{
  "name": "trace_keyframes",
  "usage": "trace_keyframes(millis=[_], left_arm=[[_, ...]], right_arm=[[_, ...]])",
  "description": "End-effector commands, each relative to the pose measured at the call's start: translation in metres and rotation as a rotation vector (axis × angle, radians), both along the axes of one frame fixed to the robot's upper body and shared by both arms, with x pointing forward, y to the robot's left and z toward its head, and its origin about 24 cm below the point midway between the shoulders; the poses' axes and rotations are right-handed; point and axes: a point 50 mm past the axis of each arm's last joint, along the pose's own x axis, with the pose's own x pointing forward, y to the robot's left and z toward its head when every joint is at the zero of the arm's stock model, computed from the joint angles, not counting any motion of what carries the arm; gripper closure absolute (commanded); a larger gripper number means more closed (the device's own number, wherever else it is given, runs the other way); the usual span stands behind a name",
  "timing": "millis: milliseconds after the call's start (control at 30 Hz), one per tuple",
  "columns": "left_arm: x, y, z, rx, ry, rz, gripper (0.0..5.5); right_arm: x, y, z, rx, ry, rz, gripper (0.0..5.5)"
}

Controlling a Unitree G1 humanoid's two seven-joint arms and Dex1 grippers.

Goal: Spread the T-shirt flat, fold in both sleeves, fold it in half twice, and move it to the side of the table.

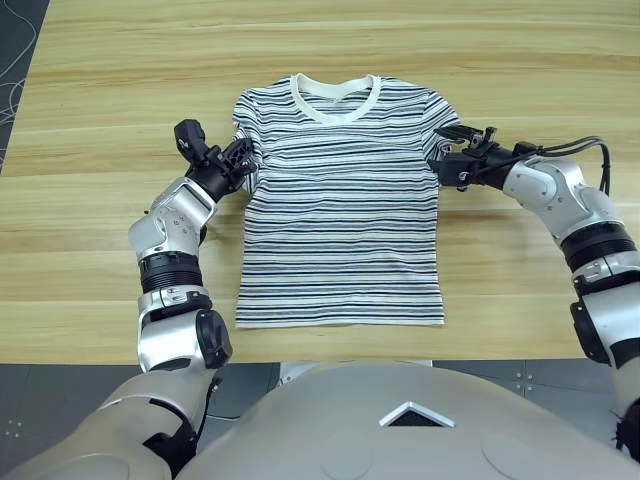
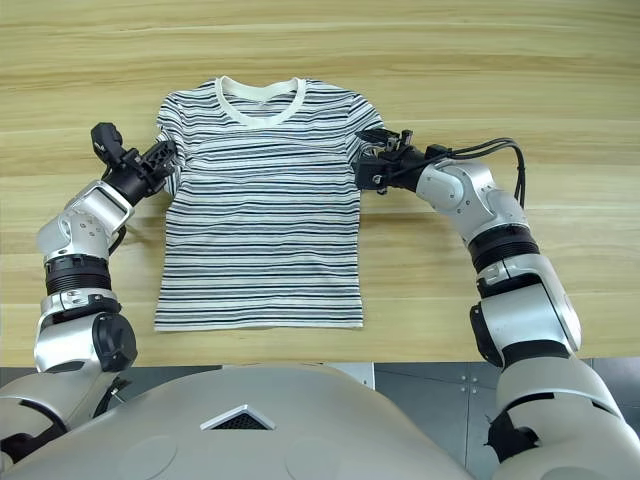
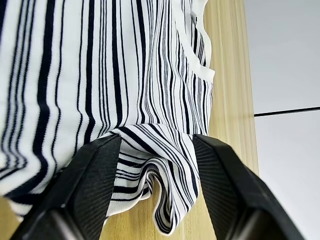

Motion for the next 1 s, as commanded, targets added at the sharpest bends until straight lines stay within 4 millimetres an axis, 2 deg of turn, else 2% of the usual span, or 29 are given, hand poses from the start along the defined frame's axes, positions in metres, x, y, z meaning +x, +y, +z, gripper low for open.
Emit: trace_keyframes(millis=[33,233,567,800,967,1000], left_arm=[[0.004,0.003,0.008,0.009,-0.023,0.023,5.36],[0.009,-0.001,0.02,0.032,-0.066,-0.008,5.36],[0.01,-0.031,0.025,0.078,-0.089,-0.161,5.36],[0.006,-0.048,0.016,0.102,-0.056,-0.227,5.36],[0.006,-0.046,0.007,0.118,-0.021,-0.222,5.36],[0.005,-0.046,0.006,0.122,-0.017,-0.222,5.11]], right_arm=[[0.005,0.005,0.005,-0.012,-0.018,0.021,2.84],[0.005,0.007,0.005,-0.015,-0.019,0.033,2.84],[0.005,0.011,0.004,-0.017,-0.018,0.047,2.84],[0.005,0.013,0.004,-0.012,-0.02,0.054,2.84],[0.004,0.015,0.004,-0.009,-0.021,0.061,2.84],[0.004,0.014,0.004,-0.008,-0.021,0.061,2.84]])
